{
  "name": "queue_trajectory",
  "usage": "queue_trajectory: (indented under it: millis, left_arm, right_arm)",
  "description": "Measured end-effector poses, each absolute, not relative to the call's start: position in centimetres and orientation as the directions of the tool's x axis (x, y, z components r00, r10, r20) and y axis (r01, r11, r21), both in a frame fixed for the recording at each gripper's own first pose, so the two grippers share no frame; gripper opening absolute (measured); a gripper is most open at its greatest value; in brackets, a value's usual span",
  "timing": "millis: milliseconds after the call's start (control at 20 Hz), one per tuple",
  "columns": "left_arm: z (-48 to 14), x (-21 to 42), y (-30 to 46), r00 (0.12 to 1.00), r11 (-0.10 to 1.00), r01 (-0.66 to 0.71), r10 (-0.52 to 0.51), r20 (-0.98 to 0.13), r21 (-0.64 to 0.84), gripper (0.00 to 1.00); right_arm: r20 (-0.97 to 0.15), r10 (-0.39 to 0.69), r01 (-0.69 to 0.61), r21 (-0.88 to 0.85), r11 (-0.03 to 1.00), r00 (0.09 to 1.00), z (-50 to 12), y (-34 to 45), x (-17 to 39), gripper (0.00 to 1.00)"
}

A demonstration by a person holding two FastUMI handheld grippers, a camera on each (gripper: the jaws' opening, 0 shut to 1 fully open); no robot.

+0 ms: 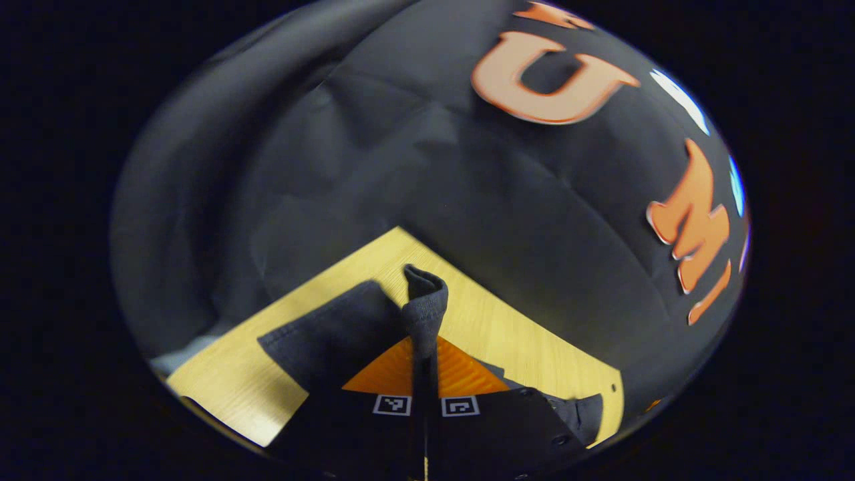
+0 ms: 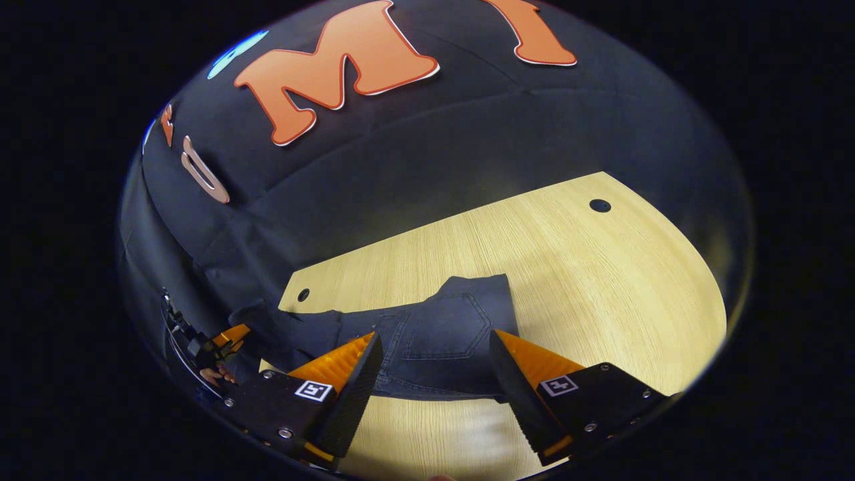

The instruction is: Grasp the waist and the cuffs of the jeans and fold them to make the two legs overlap; first hold the waist and fold one-third of the jeans toward the cuffs, then hold the cuffs and fold the remaining one-third in the same direction to finish folding.

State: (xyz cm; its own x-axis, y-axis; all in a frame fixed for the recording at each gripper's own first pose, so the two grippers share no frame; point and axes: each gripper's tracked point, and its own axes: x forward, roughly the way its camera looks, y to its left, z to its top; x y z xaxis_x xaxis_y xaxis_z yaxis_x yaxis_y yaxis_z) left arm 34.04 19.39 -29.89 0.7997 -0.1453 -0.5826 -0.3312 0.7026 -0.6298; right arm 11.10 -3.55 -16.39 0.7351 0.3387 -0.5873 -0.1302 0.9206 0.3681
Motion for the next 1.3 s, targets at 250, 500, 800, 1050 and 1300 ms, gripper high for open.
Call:
queue_trajectory:
  millis: [250,500,800,1050,1300]
  left_arm:
    - [-38.0,32.1,24.8,0.678,0.680,-0.510,-0.059,-0.732,-0.527,0.61]
    - [-41.7,31.8,26.8,0.617,0.743,-0.543,0.037,-0.786,-0.391,0.94]
    - [-40.6,31.7,28.5,0.619,0.844,-0.492,0.166,-0.767,-0.214,0.95]
    - [-42.9,32.9,25.1,0.580,0.865,-0.458,0.118,-0.806,-0.203,0.96]
    - [-42.3,35.9,19.8,0.595,0.933,-0.333,0.095,-0.798,-0.138,0.23]
  right_arm:
    - [-0.599,0.319,-0.096,0.373,0.923,0.735,-16.8,-4.6,11.6,0.97]
    - [-0.599,0.322,-0.083,0.391,0.917,0.733,-16.7,-4.3,12.0,0.97]
    - [-0.610,0.313,-0.083,0.374,0.924,0.728,-16.8,-4.6,12.1,0.97]
    - [-0.615,0.302,-0.057,0.385,0.921,0.728,-16.8,-4.7,12.5,0.97]
    - [-0.620,0.314,-0.082,0.373,0.924,0.719,-17.0,-3.8,12.3,0.97]
